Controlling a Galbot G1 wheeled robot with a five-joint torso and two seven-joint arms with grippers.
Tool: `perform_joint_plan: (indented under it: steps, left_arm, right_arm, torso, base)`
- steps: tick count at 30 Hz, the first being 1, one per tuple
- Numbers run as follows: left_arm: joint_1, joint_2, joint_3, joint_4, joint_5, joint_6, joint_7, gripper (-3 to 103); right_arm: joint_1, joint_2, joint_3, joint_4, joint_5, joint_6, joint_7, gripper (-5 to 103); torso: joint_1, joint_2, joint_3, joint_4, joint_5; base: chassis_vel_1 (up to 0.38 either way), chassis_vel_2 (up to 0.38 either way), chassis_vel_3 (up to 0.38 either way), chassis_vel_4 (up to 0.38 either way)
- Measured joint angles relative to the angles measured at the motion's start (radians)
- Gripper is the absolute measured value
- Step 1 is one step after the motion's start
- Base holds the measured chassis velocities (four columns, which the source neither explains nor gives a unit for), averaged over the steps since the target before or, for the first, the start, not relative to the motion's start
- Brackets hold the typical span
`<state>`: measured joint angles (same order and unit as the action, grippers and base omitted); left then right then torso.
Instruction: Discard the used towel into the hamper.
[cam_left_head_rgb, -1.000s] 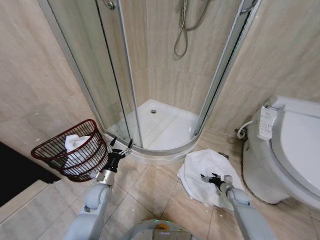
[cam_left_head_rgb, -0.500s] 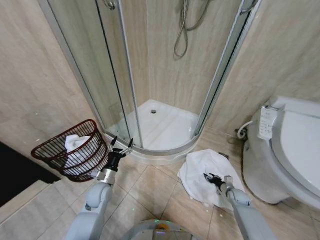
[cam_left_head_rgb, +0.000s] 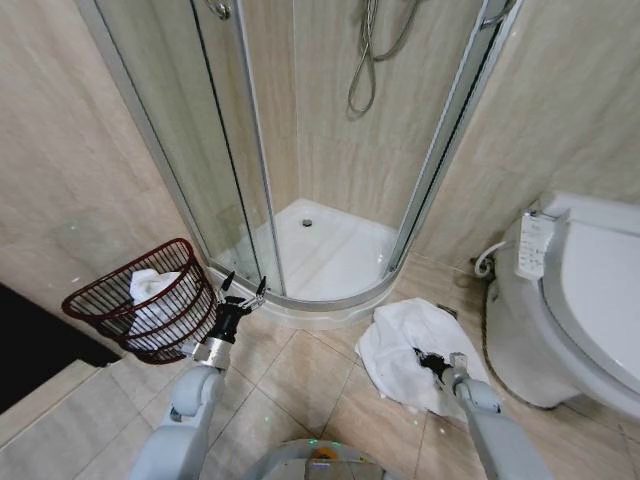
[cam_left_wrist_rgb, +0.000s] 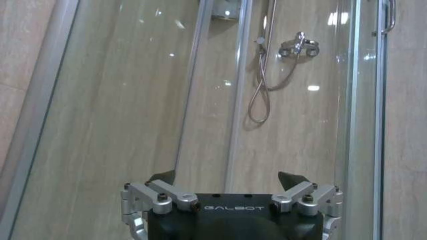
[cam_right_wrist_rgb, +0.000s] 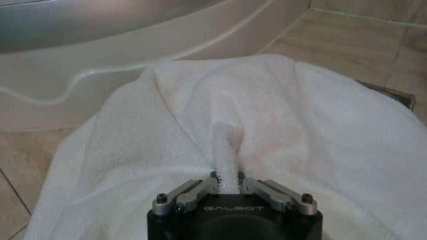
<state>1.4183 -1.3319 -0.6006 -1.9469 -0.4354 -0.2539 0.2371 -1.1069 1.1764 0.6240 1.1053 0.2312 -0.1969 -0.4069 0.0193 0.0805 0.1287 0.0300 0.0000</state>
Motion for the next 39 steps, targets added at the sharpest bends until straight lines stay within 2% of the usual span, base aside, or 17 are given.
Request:
perform_joint_plan:
  steps: [9,17,29,34,38,39]
  left_arm:
    - [0.005,0.001,-0.004,-0.006,-0.003,-0.008,-0.003,100]
    - [0.007,0.004,-0.004,-0.011,-0.018,-0.016,-0.003,100]
    - [0.022,0.005,-0.005,-0.023,-0.028,-0.029,-0.003,100]
    - [0.027,0.007,-0.010,-0.031,-0.034,-0.030,-0.003,100]
    - [0.036,0.000,-0.006,-0.034,-0.033,-0.039,-0.003,100]
    - [0.036,0.000,-0.006,-0.034,-0.033,-0.039,-0.003,100]
  right_arm:
    - [-0.016,0.001,0.010,0.035,0.022,0.011,0.026,3]
    - [-0.087,-0.006,0.042,0.193,0.077,0.011,0.062,3]
    - [-0.151,0.011,0.115,0.344,0.088,0.024,0.109,3]
    - [-0.181,0.012,0.159,0.473,0.096,0.015,0.132,3]
    - [-0.219,0.011,0.218,0.674,0.101,-0.019,0.152,3]
    - [-0.219,0.011,0.218,0.674,0.101,-0.019,0.152,3]
  torso:
    - [0.000,0.000,0.000,0.0000,0.0001]
    - [0.000,0.000,0.000,-0.0001,0.0000]
    - [0.000,0.000,0.000,0.0000,0.0001]
    - [0.000,0.000,0.000,0.0001,0.0001]
    - [0.000,0.000,0.000,-0.0001,-0.0001]
    - [0.000,0.000,0.000,-0.0001,-0.0001]
  base:
    - [0.000,0.000,0.000,0.000]
    - [0.000,0.000,0.000,0.000]
    - [0.000,0.000,0.000,0.000]
    - [0.000,0.000,0.000,0.000]
    - [0.000,0.000,0.000,0.000]
    - [0.000,0.000,0.000,0.000]
